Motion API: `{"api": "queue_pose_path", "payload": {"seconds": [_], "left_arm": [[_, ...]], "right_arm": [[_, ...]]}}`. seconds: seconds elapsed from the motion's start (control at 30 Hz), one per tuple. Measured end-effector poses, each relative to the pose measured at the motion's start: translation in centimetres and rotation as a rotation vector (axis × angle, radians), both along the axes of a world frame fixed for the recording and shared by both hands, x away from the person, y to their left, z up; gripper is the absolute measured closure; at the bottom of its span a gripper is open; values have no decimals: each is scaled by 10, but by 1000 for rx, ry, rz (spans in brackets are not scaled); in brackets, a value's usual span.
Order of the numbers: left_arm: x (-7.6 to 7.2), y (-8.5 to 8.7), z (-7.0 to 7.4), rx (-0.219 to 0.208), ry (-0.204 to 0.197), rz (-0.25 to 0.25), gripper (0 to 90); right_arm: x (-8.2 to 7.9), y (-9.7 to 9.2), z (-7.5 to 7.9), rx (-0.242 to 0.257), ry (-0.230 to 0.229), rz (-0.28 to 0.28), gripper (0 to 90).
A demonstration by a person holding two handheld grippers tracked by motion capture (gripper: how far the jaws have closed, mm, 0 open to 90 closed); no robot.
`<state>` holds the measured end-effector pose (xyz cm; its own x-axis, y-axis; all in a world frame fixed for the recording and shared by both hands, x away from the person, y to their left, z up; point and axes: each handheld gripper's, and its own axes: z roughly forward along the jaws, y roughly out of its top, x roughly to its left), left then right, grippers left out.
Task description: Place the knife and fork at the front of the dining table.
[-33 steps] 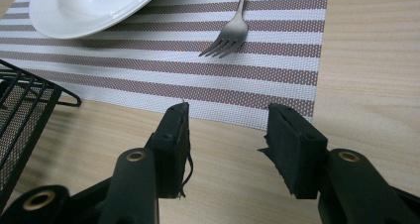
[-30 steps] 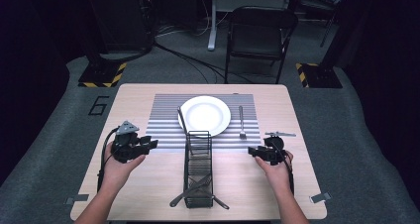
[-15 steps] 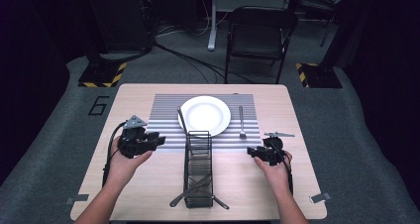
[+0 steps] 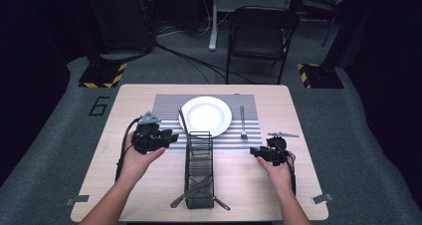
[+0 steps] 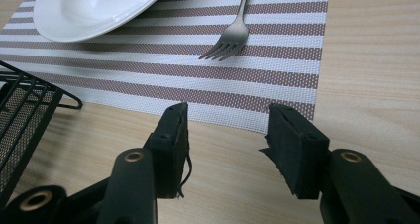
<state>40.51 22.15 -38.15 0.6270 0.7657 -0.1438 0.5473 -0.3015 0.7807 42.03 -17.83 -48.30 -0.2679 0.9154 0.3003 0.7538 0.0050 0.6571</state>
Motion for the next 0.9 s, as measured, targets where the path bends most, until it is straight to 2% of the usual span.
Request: {"api": "queue_pose_path", "payload": {"seconds": [0.27, 0.63, 0.8, 0.9], "left_arm": [[6, -16, -3, 2, 7, -23, 648], [15, -29, -11, -10, 21, -39, 688], [17, -34, -13, 4, 24, -35, 705], [18, -34, -13, 12, 21, -34, 746]], "right_arm": [[1, -1, -1, 2, -2, -3, 502], [1, -2, -2, 13, 10, -6, 499], [1, -2, -3, 15, 12, -3, 499], [2, -3, -4, 21, 16, -8, 499]]}}
